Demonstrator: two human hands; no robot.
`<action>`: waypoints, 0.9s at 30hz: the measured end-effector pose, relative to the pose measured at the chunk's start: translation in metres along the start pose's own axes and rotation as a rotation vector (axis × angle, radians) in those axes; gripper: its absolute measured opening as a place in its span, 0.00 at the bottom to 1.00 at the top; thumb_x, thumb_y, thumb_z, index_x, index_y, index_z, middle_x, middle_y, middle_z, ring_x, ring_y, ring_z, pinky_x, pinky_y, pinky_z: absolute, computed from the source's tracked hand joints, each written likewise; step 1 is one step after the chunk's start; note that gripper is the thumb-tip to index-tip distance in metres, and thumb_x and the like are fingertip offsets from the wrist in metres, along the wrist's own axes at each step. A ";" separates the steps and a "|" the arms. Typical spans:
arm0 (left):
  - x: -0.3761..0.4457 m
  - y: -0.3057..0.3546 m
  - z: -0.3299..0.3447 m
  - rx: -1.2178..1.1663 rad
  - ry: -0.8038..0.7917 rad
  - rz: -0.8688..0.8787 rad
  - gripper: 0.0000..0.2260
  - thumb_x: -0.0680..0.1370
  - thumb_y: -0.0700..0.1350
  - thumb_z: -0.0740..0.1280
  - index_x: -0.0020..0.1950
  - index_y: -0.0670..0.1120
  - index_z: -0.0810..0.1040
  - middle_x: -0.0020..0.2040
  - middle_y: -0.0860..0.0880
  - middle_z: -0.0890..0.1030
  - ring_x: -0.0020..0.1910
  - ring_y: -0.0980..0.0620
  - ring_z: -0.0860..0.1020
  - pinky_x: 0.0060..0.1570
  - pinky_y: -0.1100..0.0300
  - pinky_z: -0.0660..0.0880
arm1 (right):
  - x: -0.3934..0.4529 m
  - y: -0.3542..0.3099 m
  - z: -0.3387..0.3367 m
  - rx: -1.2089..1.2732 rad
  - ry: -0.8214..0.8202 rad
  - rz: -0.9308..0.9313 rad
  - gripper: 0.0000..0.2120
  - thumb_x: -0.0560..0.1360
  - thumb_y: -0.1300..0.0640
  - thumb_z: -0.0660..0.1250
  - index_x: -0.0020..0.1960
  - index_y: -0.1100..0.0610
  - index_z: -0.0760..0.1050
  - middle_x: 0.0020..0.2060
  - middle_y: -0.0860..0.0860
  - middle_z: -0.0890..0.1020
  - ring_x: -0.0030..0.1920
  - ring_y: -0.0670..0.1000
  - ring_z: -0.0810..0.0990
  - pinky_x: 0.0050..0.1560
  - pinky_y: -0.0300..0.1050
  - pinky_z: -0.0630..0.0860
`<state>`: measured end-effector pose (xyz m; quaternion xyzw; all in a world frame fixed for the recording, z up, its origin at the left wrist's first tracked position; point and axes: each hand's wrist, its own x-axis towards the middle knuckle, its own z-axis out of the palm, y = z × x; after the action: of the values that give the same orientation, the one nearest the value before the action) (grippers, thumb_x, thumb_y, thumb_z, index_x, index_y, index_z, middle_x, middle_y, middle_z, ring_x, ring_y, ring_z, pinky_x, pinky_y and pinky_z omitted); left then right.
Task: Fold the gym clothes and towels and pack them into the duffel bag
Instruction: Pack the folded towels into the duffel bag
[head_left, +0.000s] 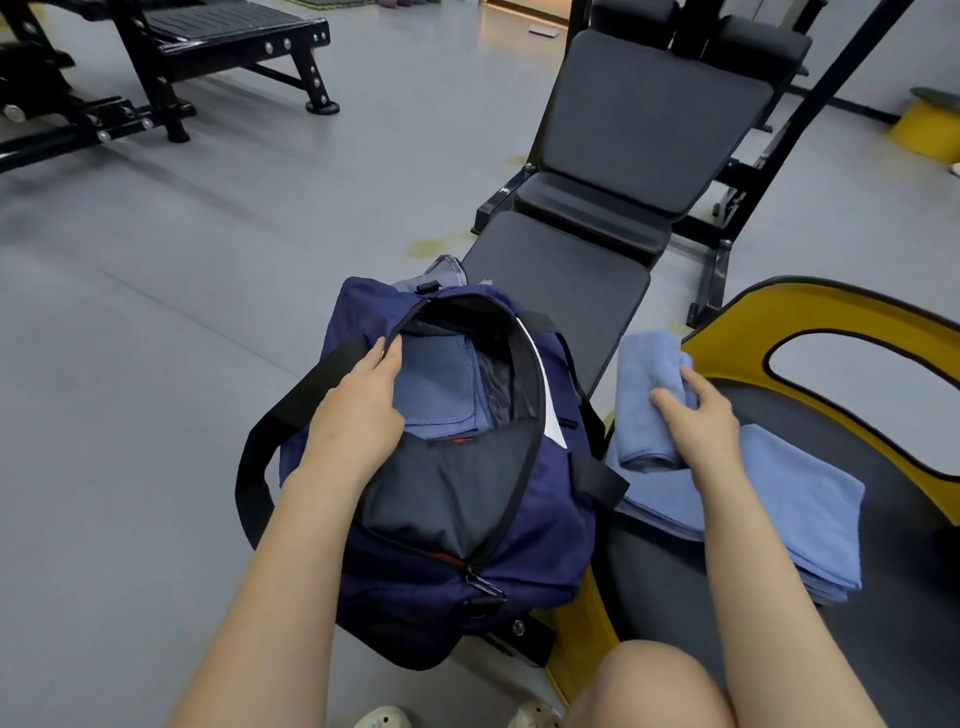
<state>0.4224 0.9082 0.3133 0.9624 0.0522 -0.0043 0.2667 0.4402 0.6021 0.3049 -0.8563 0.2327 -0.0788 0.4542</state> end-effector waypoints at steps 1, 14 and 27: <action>0.001 -0.003 -0.001 -0.023 0.024 -0.009 0.35 0.74 0.29 0.53 0.78 0.51 0.54 0.78 0.54 0.54 0.71 0.44 0.65 0.59 0.54 0.67 | -0.003 -0.011 -0.002 0.025 0.024 -0.033 0.23 0.76 0.55 0.64 0.71 0.49 0.69 0.66 0.56 0.73 0.62 0.58 0.73 0.60 0.54 0.72; 0.005 -0.018 -0.012 -0.073 0.156 -0.081 0.32 0.75 0.33 0.53 0.75 0.59 0.60 0.71 0.54 0.69 0.57 0.42 0.74 0.43 0.57 0.68 | -0.061 -0.146 0.041 -0.038 -0.494 -0.342 0.19 0.73 0.54 0.66 0.64 0.43 0.74 0.51 0.42 0.79 0.53 0.46 0.78 0.53 0.44 0.75; 0.006 -0.018 -0.014 -0.081 0.146 -0.080 0.29 0.78 0.35 0.53 0.76 0.57 0.58 0.70 0.53 0.70 0.56 0.43 0.74 0.48 0.55 0.71 | -0.056 -0.117 0.149 -0.536 -0.462 -0.365 0.11 0.76 0.58 0.59 0.57 0.57 0.72 0.54 0.57 0.70 0.44 0.59 0.70 0.42 0.46 0.66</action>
<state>0.4260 0.9314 0.3153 0.9457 0.1101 0.0574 0.3003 0.4805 0.7949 0.3188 -0.9669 -0.0193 0.1002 0.2338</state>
